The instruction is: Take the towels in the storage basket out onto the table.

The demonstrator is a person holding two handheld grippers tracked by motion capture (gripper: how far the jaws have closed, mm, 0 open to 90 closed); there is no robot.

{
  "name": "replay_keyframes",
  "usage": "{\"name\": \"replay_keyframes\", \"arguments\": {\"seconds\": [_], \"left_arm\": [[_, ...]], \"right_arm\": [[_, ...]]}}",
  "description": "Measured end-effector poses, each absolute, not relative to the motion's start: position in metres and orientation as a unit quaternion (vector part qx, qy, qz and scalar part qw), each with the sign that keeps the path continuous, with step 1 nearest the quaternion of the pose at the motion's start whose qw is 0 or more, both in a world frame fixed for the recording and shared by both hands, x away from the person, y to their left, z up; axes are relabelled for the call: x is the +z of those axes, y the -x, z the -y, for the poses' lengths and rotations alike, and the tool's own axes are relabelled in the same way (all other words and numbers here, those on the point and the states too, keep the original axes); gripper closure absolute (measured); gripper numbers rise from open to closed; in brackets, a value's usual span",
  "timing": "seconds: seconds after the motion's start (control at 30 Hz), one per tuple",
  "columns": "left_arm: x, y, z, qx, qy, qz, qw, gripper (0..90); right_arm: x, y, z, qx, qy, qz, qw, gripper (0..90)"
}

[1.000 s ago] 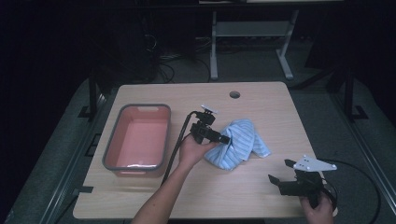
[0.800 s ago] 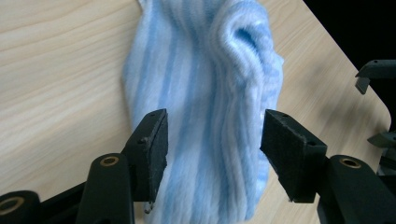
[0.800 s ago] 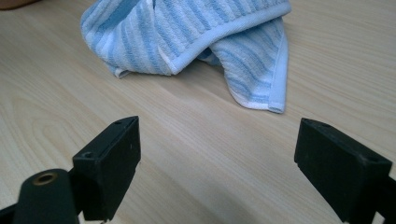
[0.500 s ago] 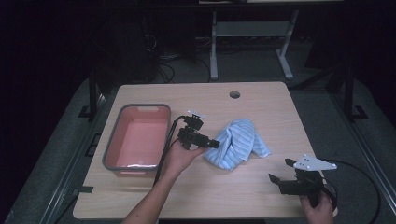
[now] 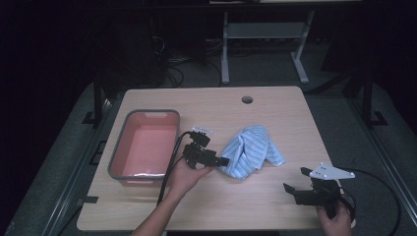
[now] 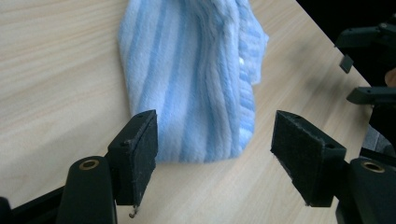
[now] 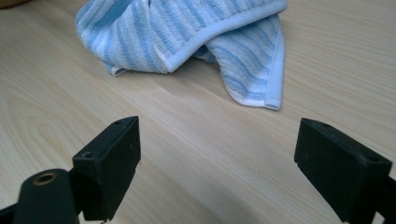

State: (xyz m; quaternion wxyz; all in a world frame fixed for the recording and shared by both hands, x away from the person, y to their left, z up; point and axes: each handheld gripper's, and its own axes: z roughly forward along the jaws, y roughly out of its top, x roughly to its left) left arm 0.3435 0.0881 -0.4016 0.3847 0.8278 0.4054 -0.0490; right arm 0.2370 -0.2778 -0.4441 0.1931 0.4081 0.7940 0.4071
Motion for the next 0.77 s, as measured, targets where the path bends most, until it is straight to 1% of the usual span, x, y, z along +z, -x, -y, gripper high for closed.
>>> {"name": "replay_keyframes", "arguments": {"seconds": [0.27, 0.5, 0.57, 0.7, 0.77], "left_arm": [[-0.408, -0.329, -0.097, -0.053, -0.824, -0.402, 0.395, 29.4], [-0.416, -0.307, -0.102, -0.031, -0.831, -0.391, 0.395, 27.9], [-0.418, -0.301, -0.105, -0.041, -0.827, -0.391, 0.402, 27.9], [-0.419, -0.28, -0.111, -0.045, -0.818, -0.388, 0.422, 27.1], [-0.424, -0.268, -0.113, -0.036, -0.821, -0.38, 0.425, 26.6]], "right_arm": [[-0.445, -0.237, 0.277, 0.404, -0.409, -0.795, 0.193, 14.1], [-0.444, -0.235, 0.275, 0.402, -0.406, -0.798, 0.194, 14.1], [-0.444, -0.233, 0.275, 0.401, -0.405, -0.798, 0.194, 14.1], [-0.445, -0.23, 0.276, 0.402, -0.41, -0.795, 0.196, 14.1], [-0.445, -0.228, 0.277, 0.404, -0.408, -0.795, 0.196, 14.1]]}}
